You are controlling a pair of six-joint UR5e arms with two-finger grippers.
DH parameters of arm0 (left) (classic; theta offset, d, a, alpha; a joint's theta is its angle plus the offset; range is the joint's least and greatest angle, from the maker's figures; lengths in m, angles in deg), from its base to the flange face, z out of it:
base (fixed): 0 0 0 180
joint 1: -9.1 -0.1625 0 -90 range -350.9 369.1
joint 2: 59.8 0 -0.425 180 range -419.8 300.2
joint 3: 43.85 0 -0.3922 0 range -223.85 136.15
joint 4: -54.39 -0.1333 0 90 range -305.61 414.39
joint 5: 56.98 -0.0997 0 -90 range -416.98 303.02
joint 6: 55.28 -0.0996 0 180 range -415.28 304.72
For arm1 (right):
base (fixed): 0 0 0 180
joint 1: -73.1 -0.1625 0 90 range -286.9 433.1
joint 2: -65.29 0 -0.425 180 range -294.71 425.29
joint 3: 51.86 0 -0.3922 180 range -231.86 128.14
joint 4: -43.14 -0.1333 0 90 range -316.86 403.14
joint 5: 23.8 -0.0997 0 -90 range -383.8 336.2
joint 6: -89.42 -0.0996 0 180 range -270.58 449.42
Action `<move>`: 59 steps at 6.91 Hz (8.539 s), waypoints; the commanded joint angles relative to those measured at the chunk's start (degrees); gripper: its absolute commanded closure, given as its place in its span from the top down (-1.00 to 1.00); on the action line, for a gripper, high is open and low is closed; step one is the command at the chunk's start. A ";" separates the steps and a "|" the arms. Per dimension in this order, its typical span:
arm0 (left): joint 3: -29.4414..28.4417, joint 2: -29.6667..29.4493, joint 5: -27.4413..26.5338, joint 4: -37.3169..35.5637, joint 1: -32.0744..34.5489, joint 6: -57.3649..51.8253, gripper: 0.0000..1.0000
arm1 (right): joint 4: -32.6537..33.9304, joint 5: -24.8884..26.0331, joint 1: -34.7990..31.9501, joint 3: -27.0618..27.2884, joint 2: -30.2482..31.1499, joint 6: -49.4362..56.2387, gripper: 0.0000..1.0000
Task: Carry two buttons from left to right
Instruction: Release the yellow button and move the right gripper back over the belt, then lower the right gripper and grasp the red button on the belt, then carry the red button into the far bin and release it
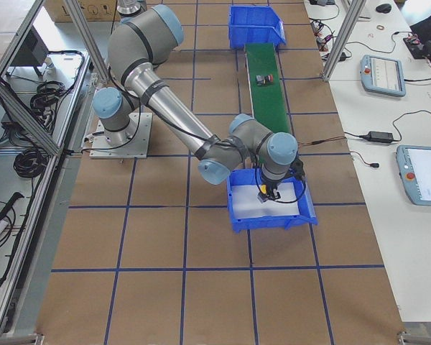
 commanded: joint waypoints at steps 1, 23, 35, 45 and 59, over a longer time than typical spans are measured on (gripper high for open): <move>-0.09 0.00 0.00 0.00 -0.07 0.00 1.00 | 1.31 0.41 -0.02 1.49 -0.14 -1.28 -0.70; -0.09 0.00 0.09 -0.09 -0.07 0.00 1.00 | 4.40 3.40 -39.13 11.97 11.28 -55.16 0.88; 0.00 0.00 0.09 -0.09 -0.16 0.00 1.00 | 12.13 1.99 -40.19 12.14 4.08 -55.16 0.87; 0.00 0.00 0.18 -0.09 -0.16 0.00 1.00 | -7.52 3.23 -27.96 3.98 17.59 -37.95 -0.93; 0.00 0.00 0.18 -0.09 -0.16 0.00 1.00 | 0.86 -2.40 1.39 -0.08 2.33 3.19 -0.83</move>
